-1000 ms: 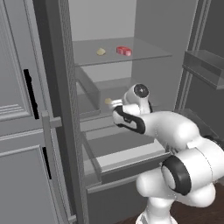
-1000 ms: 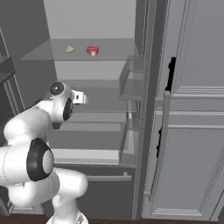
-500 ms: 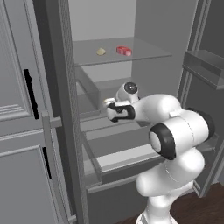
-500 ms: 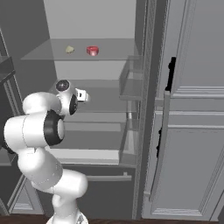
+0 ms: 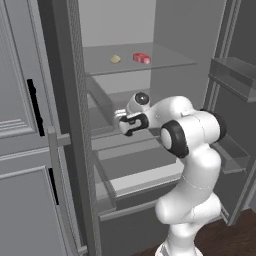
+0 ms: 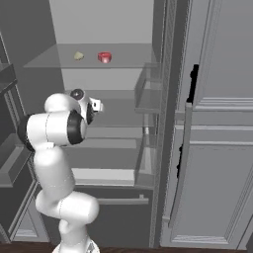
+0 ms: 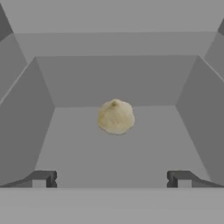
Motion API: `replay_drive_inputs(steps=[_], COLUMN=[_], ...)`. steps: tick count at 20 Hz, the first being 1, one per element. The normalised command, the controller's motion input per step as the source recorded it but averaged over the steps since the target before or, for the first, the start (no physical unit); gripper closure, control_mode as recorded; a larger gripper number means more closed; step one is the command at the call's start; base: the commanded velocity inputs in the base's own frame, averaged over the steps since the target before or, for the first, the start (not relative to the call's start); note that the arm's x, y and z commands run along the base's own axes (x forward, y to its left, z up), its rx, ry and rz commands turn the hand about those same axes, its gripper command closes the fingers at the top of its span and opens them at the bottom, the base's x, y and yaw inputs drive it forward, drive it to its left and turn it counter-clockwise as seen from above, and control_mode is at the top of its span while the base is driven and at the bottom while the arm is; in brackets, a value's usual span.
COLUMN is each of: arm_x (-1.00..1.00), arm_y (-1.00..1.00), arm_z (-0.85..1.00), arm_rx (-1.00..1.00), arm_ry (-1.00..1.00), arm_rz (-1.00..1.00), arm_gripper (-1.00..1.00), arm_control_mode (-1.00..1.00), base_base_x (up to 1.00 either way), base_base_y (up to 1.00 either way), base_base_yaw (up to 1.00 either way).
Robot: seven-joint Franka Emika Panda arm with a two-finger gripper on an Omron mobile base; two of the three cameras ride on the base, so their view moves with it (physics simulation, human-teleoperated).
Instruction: Place one garlic and one steak in each tupperware on the nearby counter, to pack two identical lunches.
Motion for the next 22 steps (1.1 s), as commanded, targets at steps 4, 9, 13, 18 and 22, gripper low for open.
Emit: replay_drive_inputs(steps=[4, 9, 13, 18, 22], arm_x=[0.57, 0.35, 0.47, 0.43, 0.19], arm_y=[0.09, 0.00, 0.00, 0.02, 0.00], arm_z=[-0.10, -0.24, -0.28, -0.22, -0.25], arm_rx=[0.00, 0.00, 0.00, 0.00, 0.00], arm_ry=[0.02, 0.00, 0.00, 0.05, 0.11], arm_rz=[0.00, -0.06, -0.05, -0.04, -0.09], arm_gripper=[-1.00, -1.00, -1.00, -1.00, 1.00], arm_control_mode=[-1.00, -1.00, -1.00, -1.00, -1.00], base_base_x=[0.00, 0.00, 0.00, 0.00, 0.00], base_base_y=[0.00, 0.00, 0.00, 0.00, 0.00], base_base_yaw=[0.00, 0.00, 0.00, 0.00, 0.00])
